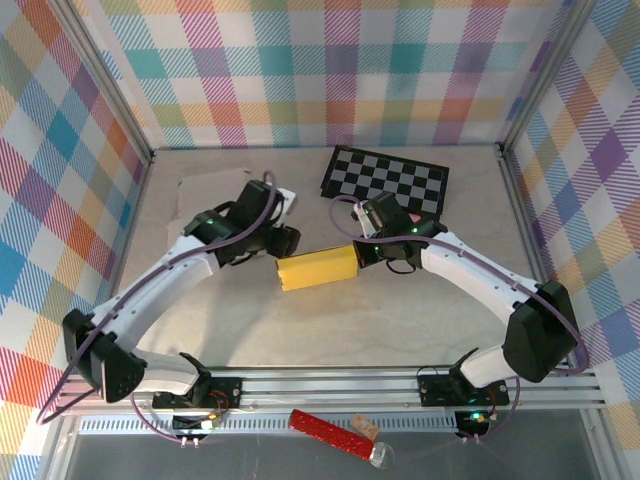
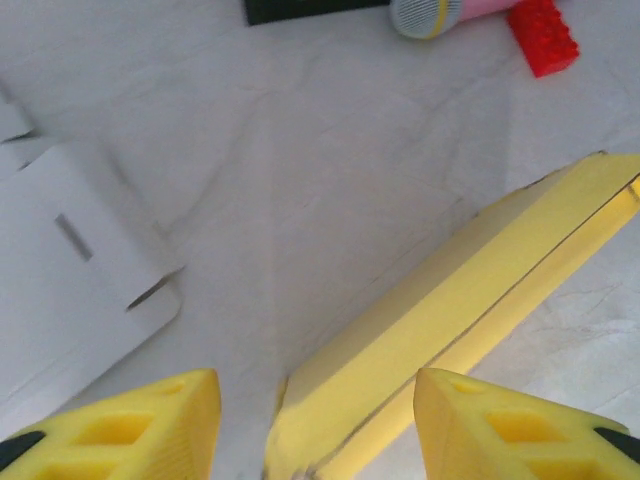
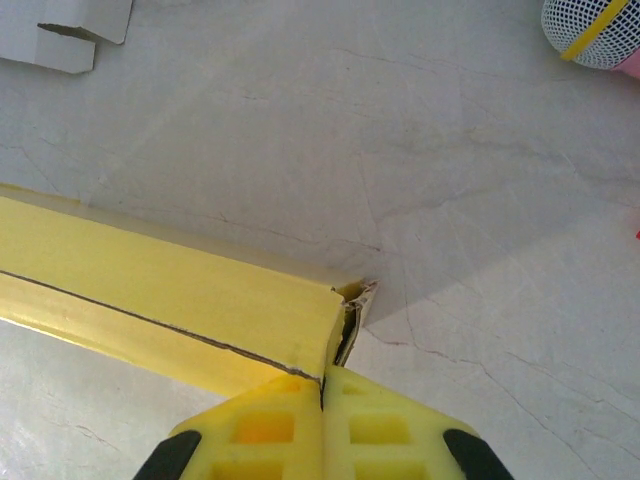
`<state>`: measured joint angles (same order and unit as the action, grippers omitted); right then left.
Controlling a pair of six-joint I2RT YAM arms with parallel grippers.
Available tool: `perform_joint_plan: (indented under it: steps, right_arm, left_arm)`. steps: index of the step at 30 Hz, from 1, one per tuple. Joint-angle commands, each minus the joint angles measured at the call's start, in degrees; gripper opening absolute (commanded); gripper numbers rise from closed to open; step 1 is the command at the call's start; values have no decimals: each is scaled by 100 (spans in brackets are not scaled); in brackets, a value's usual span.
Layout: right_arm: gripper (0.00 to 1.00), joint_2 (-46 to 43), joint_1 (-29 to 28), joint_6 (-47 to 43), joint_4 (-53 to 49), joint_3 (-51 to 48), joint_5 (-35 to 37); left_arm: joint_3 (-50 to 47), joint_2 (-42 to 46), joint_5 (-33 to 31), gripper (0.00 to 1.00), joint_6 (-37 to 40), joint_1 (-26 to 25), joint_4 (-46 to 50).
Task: Fold the paper box
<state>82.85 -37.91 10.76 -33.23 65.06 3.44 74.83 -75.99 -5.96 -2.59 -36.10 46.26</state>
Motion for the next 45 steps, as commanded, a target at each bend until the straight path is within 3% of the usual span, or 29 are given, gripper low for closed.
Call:
perform_joint_plan:
  steps: [1, 6, 20, 45]
  right_arm:
    - [0, 134, -50, 75, -269, 120, -41]
    - [0, 264, -50, 40, -463, 314, -54]
    - [0, 443, -48, 101, -660, 471, -98]
    - [0, 451, -49, 101, -638, 432, -107]
  left_arm:
    - [-6, 194, -214, 53, -364, 154, 1254]
    - [-109, 312, 425, 47, -50, 567, 1463]
    - [-91, -248, 901, 36, 707, 569, 1276]
    - [-112, -715, 803, 21, 802, 569, 977]
